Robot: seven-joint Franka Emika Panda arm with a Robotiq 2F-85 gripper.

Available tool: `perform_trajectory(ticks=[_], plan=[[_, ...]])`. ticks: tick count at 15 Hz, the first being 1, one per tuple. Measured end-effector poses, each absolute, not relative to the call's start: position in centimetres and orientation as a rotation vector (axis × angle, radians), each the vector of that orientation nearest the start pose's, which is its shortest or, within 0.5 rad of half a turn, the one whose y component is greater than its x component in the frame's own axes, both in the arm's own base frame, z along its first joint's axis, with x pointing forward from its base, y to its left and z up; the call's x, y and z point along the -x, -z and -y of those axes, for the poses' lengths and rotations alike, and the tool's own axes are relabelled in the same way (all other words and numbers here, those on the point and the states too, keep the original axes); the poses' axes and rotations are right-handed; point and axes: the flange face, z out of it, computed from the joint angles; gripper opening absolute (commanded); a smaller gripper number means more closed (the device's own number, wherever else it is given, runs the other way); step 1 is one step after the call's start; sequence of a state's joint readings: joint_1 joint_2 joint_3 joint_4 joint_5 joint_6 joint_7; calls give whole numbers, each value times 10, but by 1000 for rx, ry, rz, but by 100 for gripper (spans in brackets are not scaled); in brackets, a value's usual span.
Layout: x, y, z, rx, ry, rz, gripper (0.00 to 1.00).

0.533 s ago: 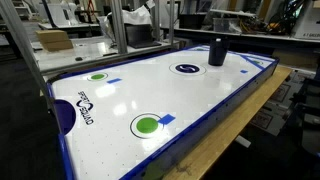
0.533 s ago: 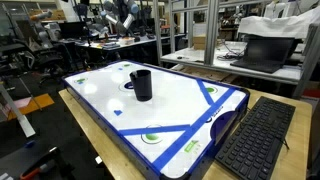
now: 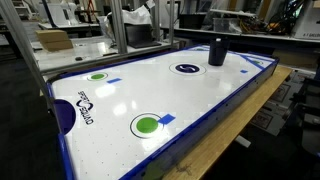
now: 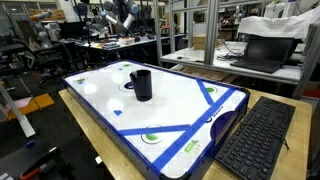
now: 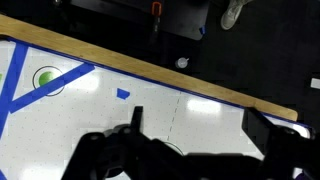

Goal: Pick up the pen from the black cup and put it on the table.

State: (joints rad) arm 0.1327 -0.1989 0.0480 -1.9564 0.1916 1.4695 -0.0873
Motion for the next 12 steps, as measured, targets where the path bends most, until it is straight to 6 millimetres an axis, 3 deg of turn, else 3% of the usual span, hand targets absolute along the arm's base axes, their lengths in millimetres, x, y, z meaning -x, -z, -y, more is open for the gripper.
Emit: perform_trajectory(ticks=[8, 12], plan=[[-454, -543, -108, 2913, -439, 395, 100], [-457, -535, -118, 2853, -420, 662, 100]])
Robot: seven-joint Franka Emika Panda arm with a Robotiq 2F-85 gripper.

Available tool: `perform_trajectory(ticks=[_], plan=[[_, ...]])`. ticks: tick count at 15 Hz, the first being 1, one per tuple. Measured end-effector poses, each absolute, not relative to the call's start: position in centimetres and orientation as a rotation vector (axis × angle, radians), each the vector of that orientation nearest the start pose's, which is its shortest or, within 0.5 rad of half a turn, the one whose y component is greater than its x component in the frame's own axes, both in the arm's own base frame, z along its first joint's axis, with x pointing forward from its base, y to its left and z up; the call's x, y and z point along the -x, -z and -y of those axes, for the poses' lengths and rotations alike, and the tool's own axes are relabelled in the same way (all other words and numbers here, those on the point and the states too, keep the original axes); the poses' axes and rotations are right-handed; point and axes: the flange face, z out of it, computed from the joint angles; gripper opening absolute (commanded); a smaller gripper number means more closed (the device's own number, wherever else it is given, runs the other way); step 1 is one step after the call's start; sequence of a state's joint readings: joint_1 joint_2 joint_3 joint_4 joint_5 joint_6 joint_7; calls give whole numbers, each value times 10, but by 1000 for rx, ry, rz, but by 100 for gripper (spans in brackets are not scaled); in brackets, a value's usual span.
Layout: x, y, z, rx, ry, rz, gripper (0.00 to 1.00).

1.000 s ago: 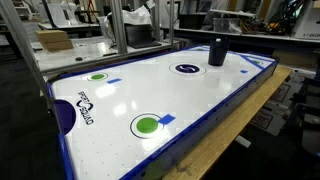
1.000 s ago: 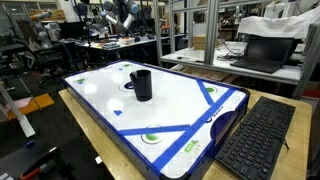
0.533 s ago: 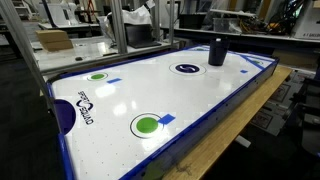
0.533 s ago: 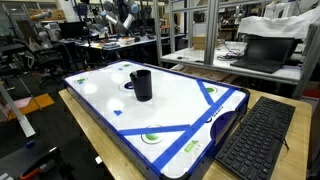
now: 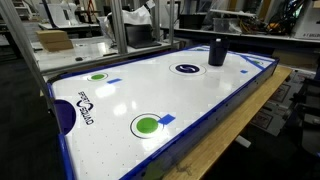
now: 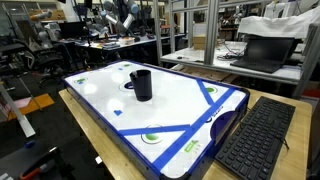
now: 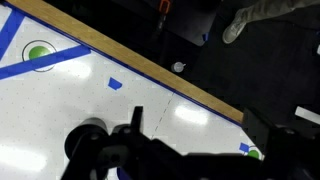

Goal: Pick up the pen from the black cup and put it on the table.

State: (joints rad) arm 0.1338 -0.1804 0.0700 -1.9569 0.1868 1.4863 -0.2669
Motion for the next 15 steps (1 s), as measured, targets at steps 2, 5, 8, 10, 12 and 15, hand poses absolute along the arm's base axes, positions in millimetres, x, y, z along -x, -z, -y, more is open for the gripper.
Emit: perform_trajectory(ticks=[2, 5, 8, 10, 12, 15], plan=[[-462, -530, -121, 2819, -388, 811, 100], [-469, -526, -118, 2798, -349, 916, 100], [-479, -519, -99, 2834, -346, 802, 100], [-486, -512, -82, 2863, -349, 682, 100], [-493, -503, -67, 2885, -363, 568, 100], [-499, -493, -49, 2922, -402, 337, 100]])
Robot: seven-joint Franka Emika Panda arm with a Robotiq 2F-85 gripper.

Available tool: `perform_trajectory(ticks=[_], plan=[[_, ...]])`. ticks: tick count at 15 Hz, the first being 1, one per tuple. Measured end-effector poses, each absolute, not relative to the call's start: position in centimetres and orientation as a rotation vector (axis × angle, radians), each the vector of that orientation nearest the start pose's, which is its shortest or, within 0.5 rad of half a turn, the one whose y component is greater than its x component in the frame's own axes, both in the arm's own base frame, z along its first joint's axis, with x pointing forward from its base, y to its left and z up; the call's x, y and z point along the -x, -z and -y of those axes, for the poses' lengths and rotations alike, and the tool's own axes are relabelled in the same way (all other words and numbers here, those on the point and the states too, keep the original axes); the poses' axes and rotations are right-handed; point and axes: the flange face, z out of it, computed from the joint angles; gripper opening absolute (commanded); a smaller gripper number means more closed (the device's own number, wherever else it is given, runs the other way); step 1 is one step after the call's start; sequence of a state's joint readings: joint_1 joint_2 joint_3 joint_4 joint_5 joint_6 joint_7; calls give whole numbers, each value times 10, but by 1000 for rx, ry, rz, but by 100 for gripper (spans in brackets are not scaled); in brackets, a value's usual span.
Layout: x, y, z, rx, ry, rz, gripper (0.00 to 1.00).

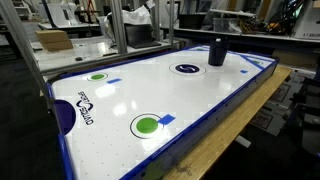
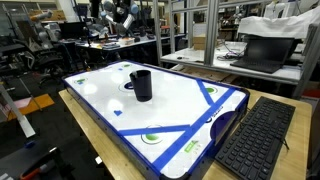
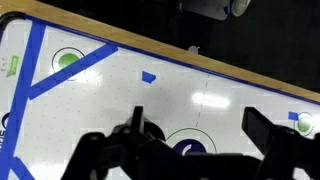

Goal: Pick up the pen from the black cup and put it on the table.

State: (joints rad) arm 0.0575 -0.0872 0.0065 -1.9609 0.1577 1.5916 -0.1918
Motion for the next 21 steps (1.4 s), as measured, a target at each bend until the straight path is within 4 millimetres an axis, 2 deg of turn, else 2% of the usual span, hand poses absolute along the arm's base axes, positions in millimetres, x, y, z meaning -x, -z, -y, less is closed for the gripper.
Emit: perform_trajectory(ticks=[2, 10, 12, 17, 21], plan=[[-501, -490, -40, 2937, -417, 222, 100], [-501, -490, -45, 2923, -419, 202, 100], [-506, -480, -45, 2874, -447, 59, 100], [-526, -438, -32, 2742, -508, -302, 100], [-534, -425, -17, 2631, -479, -576, 100]])
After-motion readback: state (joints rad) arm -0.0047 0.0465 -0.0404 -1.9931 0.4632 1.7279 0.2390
